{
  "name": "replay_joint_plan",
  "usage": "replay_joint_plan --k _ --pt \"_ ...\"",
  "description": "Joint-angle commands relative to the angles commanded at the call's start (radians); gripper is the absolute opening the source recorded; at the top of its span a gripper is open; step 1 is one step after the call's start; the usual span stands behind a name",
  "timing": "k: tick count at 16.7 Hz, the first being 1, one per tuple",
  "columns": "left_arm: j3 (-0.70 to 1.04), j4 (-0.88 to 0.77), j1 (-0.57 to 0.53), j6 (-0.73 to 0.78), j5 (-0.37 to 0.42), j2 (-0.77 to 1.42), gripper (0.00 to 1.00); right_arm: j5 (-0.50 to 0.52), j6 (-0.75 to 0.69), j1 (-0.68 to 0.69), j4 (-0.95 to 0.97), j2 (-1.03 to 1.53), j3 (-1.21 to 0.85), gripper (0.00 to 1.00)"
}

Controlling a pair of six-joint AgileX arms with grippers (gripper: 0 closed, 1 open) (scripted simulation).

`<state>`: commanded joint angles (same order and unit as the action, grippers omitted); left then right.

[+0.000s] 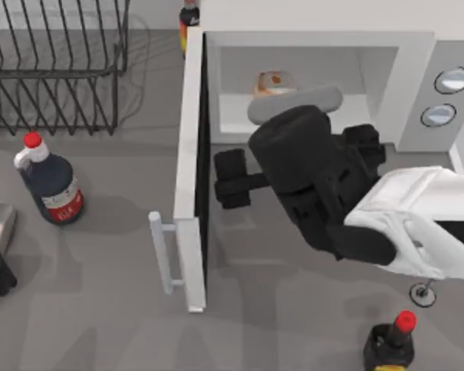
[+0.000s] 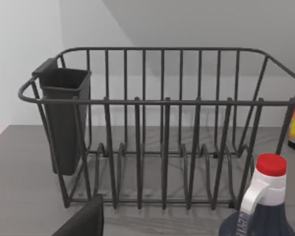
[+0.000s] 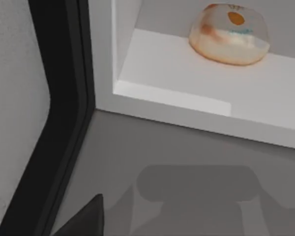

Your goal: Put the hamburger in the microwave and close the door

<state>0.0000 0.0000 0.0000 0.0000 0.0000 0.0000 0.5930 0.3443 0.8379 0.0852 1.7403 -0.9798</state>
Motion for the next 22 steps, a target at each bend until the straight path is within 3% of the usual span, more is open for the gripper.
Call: replay_joint_plan --k 10,22 --pt "0.000 0.000 0.000 0.000 0.000 0.000 1.00 -0.038 -0.019 -0.046 -0.003 -0.101 0.058 1.00" --pt "0.000 0.000 0.000 0.000 0.000 0.000 1.00 -0.363 -0.204 -0.512 -0.043 -1.111 0.591 1.00"
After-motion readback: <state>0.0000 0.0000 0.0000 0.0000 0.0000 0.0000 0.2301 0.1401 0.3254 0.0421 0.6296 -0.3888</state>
